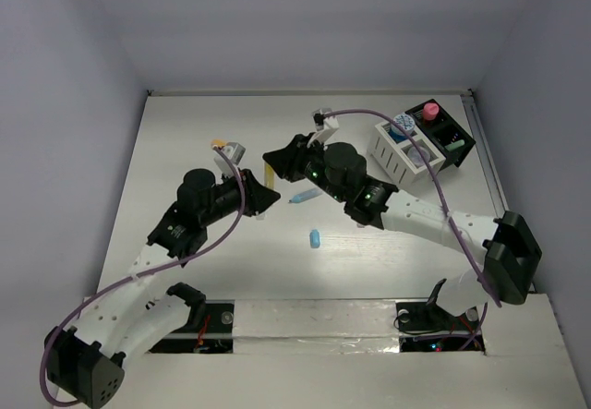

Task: Sort the stationery into containers
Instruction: Close the pen cap on the pen.

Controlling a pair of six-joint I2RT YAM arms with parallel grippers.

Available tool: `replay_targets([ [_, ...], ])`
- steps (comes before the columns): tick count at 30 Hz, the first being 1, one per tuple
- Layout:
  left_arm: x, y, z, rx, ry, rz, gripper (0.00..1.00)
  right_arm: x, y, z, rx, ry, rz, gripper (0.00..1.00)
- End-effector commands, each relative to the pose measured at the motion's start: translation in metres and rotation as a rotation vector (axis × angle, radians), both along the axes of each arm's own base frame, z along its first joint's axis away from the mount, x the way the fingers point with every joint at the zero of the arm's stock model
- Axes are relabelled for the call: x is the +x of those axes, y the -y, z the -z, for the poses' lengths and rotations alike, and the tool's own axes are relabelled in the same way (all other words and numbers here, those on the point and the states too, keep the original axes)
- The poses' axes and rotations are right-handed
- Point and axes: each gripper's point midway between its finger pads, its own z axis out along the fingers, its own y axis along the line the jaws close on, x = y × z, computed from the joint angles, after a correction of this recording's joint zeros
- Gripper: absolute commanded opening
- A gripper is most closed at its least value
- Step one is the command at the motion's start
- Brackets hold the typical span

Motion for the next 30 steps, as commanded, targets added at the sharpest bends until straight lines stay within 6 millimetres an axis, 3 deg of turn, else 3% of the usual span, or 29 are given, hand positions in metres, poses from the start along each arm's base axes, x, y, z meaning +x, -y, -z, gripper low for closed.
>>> replay_targets([
  [1, 0.035, -0.012, -0.055, -0.047, 0.174, -0.147, 0.00, -0.053, -0.013, 0.002, -0.120, -0.036, -0.229, 0.00],
  [2, 0.034, -0.011, -0.052, -0.024, 0.169, -0.159, 0.00, -0.054, -0.014, 0.017, -0.188, -0.067, -0.247, 0.00],
  [3, 0.035, -0.012, -0.051, -0.011, 0.167, -0.171, 0.00, -0.054, -0.015, 0.009, -0.179, -0.054, -0.252, 0.00],
  [5, 0.037, -0.018, -0.057, -0.002, 0.185, -0.213, 0.00, -0.060, -0.014, 0.013, -0.179, -0.060, -0.279, 0.00],
  [11, 0.040, -0.023, -0.069, -0.015, 0.216, -0.258, 0.00, -0.082, -0.012, 0.044, -0.206, -0.141, -0.366, 0.00],
  [13, 0.040, -0.024, -0.077, -0.038, 0.237, -0.266, 0.00, -0.076, -0.002, 0.043, -0.190, -0.129, -0.305, 0.00],
  [14, 0.039, -0.025, -0.081, -0.047, 0.247, -0.267, 0.00, -0.075, 0.006, 0.058, -0.211, -0.147, -0.272, 0.00],
  [17, 0.037, -0.024, -0.092, -0.075, 0.279, -0.260, 0.00, -0.077, 0.015, 0.071, -0.228, -0.156, -0.255, 0.00],
  [26, 0.037, -0.016, -0.107, -0.102, 0.323, -0.223, 0.00, -0.103, 0.001, 0.100, -0.261, -0.214, -0.431, 0.00],
  [30, 0.034, -0.015, -0.117, -0.105, 0.352, -0.210, 0.00, -0.098, 0.002, 0.107, -0.295, -0.234, -0.407, 0.00],
])
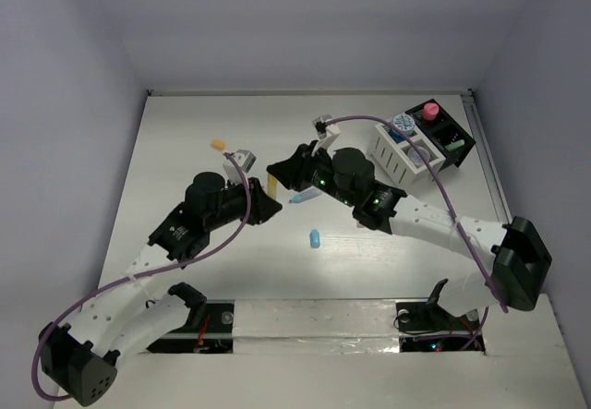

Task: Sort the stationery into containers
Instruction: Close the pen cap on the pen.

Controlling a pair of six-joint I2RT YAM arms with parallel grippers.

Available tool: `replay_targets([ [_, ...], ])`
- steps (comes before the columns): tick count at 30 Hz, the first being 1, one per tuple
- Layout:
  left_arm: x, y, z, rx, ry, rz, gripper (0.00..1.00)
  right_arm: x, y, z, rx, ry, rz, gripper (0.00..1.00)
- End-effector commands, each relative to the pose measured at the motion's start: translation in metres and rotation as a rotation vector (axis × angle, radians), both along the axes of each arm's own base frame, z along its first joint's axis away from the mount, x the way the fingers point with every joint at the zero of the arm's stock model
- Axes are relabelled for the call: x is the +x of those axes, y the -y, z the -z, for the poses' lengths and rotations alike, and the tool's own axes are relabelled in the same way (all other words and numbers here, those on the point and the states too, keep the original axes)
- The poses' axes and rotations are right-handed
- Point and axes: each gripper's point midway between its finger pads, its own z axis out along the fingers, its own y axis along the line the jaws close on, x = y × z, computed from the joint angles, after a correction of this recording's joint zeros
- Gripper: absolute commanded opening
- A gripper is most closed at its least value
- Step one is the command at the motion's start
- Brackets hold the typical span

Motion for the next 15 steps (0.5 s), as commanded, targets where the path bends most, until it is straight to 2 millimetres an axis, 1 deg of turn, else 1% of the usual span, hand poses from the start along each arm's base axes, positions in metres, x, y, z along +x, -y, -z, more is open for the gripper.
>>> replay_targets([
  [1, 0.051, -0.018, -0.129, -0.215, 0.383, -0.226, 0.00, -0.066, -0.001, 0.078, -0.237, -0.195, -0.224, 0.00],
  [2, 0.053, -0.019, -0.125, -0.212, 0.375, -0.240, 0.00, -0.066, 0.001, 0.070, -0.220, -0.186, -0.212, 0.00],
  [3, 0.052, -0.017, -0.122, -0.215, 0.369, -0.238, 0.00, -0.061, 0.005, 0.058, -0.190, -0.173, -0.195, 0.00],
  [4, 0.053, -0.018, -0.114, -0.211, 0.353, -0.251, 0.00, -0.058, 0.011, 0.039, -0.145, -0.150, -0.175, 0.00],
  [7, 0.055, -0.021, -0.103, -0.204, 0.328, -0.287, 0.00, -0.055, 0.020, 0.008, -0.075, -0.118, -0.124, 0.00],
  [9, 0.057, -0.023, -0.100, -0.203, 0.320, -0.305, 0.00, -0.048, 0.028, -0.005, -0.067, -0.093, -0.085, 0.00],
  [11, 0.055, -0.020, -0.097, -0.211, 0.311, -0.293, 0.00, -0.048, 0.030, -0.014, -0.070, -0.069, -0.086, 0.00],
  [13, 0.055, -0.020, -0.103, -0.221, 0.327, -0.291, 0.00, -0.052, 0.029, -0.009, -0.086, -0.084, -0.107, 0.00],
  [14, 0.055, -0.020, -0.107, -0.219, 0.341, -0.289, 0.00, -0.060, 0.025, -0.005, -0.084, -0.097, -0.159, 0.00],
  [15, 0.055, -0.020, -0.112, -0.220, 0.354, -0.288, 0.00, -0.062, 0.021, 0.009, -0.109, -0.126, -0.181, 0.00],
])
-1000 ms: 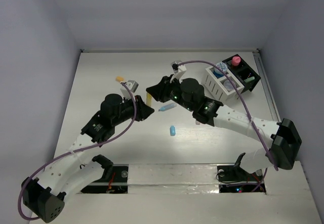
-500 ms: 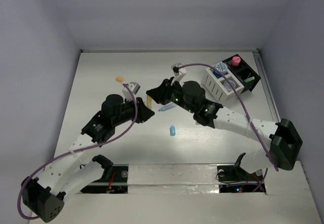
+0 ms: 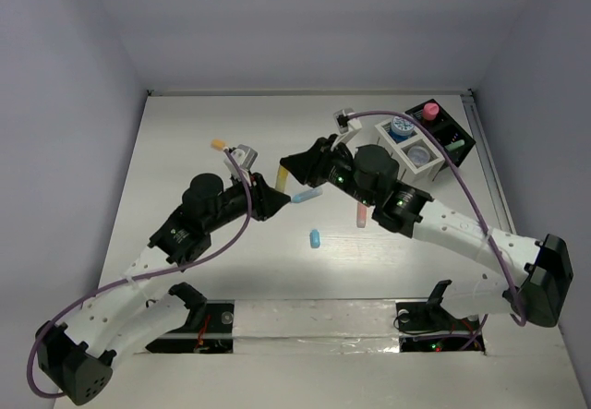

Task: Sort the stationery into containers
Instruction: Close the pen cap on the pen.

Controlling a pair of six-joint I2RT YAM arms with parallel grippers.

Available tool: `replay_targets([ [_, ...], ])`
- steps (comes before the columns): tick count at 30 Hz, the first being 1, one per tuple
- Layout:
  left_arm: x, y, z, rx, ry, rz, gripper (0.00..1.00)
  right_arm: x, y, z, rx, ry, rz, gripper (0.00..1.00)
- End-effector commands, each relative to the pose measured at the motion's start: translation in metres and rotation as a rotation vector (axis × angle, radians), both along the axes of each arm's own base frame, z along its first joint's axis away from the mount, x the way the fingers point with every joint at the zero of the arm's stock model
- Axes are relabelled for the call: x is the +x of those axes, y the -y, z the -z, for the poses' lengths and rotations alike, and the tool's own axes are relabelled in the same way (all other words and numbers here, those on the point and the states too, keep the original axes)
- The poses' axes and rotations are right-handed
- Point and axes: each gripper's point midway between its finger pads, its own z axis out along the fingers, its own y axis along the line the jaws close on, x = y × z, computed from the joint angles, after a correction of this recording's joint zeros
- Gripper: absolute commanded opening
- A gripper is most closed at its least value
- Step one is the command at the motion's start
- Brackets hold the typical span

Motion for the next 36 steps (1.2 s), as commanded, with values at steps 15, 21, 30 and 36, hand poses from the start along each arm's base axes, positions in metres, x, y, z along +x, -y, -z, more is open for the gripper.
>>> replay_targets([
  [15, 0.058, -0.036, -0.115, -0.112, 0.286, -0.313, 0.00, -0.101, -0.011, 0.160, -0.439, -0.310, -0.480, 0.00],
  [21, 0.059, -0.045, -0.135, -0.089, 0.330, -0.348, 0.00, -0.129, -0.015, 0.190, -0.480, -0.372, -0.599, 0.00],
  [30, 0.039, -0.055, -0.209, -0.128, 0.509, -0.321, 0.00, -0.154, -0.043, 0.161, -0.239, -0.397, -0.783, 0.00],
  [36, 0.026, -0.057, -0.222, -0.129, 0.568, -0.290, 0.00, -0.168, -0.051, 0.157, -0.215, -0.444, -0.914, 0.00],
])
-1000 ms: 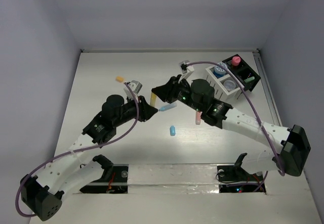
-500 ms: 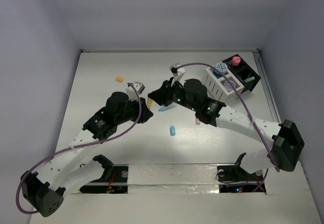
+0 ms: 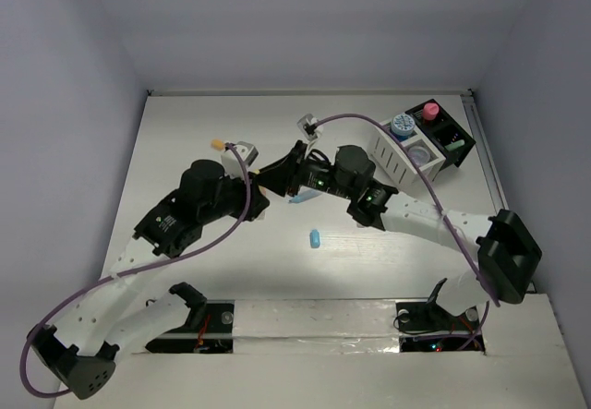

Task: Sort the stationery into containers
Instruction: Close the pen cap on the pen, then place the pen in the storage box.

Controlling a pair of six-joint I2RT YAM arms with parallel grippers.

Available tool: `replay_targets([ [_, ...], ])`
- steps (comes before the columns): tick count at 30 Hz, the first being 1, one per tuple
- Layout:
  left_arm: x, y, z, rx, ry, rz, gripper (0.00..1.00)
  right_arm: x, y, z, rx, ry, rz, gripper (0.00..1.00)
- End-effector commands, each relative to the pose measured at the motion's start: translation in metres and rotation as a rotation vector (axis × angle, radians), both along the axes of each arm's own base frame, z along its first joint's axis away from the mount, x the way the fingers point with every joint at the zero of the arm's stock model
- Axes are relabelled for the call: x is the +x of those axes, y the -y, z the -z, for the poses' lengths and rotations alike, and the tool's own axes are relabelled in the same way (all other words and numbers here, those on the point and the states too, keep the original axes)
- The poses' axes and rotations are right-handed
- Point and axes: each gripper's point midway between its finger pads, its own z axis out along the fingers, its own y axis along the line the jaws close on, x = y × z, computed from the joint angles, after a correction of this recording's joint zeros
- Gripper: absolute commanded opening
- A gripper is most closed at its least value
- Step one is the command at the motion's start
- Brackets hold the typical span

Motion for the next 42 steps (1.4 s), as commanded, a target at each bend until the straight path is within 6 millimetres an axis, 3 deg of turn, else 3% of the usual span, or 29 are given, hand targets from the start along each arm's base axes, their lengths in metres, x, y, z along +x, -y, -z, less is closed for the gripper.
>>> replay_targets([
  [1, 0.029, -0.019, -0.231, -0.407, 0.699, -0.150, 0.00, -0.143, 0.014, 0.135, -0.404, -0.436, -0.550, 0.00],
  [5, 0.027, -0.030, -0.220, -0.363, 0.695, -0.185, 0.00, -0.127, 0.030, 0.142, -0.490, -0.378, -0.398, 0.00],
  [8, 0.025, -0.030, -0.208, -0.365, 0.668, -0.181, 0.00, -0.112, 0.037, 0.130, -0.464, -0.352, -0.297, 0.00],
  [9, 0.023, -0.027, -0.205, -0.372, 0.658, -0.161, 0.00, -0.096, 0.038, 0.127, -0.450, -0.354, -0.217, 0.00],
  [13, 0.015, -0.020, -0.186, -0.402, 0.609, -0.121, 0.00, -0.061, 0.051, 0.090, -0.318, -0.314, -0.028, 0.00],
  [16, 0.013, -0.017, -0.172, -0.398, 0.581, -0.104, 0.00, -0.053, 0.058, 0.079, -0.279, -0.304, 0.003, 0.00],
  [25, 0.012, 0.005, -0.153, -0.407, 0.518, -0.003, 0.00, -0.036, 0.067, 0.074, -0.231, -0.322, 0.060, 0.00],
  [32, 0.012, 0.030, -0.128, -0.396, 0.428, 0.110, 0.02, -0.016, 0.070, 0.047, -0.094, -0.330, 0.106, 0.00],
  [35, 0.011, 0.038, -0.118, -0.387, 0.397, 0.149, 0.24, 0.003, 0.072, 0.028, -0.027, -0.321, 0.147, 0.00],
  [36, 0.009, 0.040, -0.114, -0.382, 0.379, 0.173, 0.40, 0.007, 0.071, 0.022, -0.008, -0.310, 0.161, 0.00],
  [38, 0.007, 0.043, -0.108, -0.365, 0.365, 0.197, 0.56, 0.028, 0.073, 0.020, 0.003, -0.310, 0.205, 0.00],
  [39, 0.005, 0.044, -0.103, -0.355, 0.348, 0.209, 0.67, 0.036, 0.073, 0.009, 0.021, -0.294, 0.217, 0.00],
  [42, 0.001, 0.040, -0.097, -0.326, 0.349, 0.215, 0.78, 0.055, 0.072, 0.007, 0.038, -0.297, 0.248, 0.00],
])
